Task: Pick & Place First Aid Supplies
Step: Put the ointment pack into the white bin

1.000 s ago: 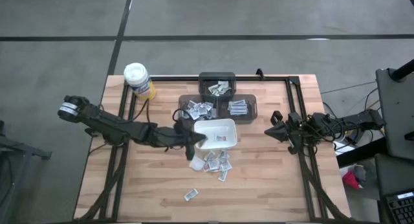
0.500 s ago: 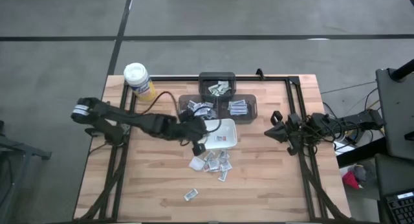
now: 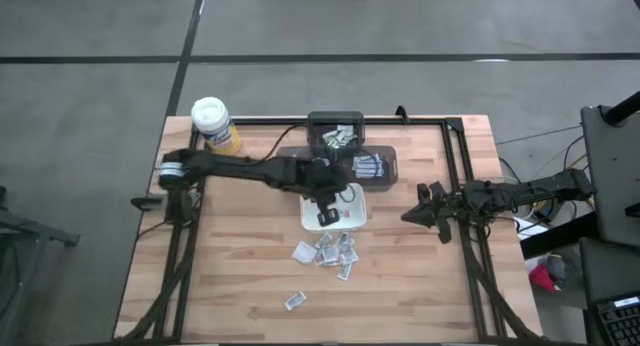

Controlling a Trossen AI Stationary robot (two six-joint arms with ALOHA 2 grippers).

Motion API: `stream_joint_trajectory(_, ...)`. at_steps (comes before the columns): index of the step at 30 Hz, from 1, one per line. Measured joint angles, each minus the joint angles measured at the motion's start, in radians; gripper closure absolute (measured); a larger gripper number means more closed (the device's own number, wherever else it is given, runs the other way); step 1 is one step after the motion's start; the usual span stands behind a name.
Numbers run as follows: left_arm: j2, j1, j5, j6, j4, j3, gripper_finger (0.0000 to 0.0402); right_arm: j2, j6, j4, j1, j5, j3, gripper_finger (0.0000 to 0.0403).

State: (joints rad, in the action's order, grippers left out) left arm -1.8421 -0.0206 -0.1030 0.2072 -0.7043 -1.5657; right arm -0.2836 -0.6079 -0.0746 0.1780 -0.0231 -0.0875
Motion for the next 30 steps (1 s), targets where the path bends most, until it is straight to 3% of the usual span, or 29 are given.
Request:
stream_joint_trajectory(12,-0.207,-0.072,0.059,-0.105,-0.220,-0.249,0.0401,-0.002,0.000,0.178,0.000,0.053,0.000,0.0394)
stream_joint_trajectory(30,-0.310,-0.082,0.083,-0.107,-0.175,-0.264,0.0401,-0.001,0.103,0.203,0.000,0.053,0.000,0.0394)
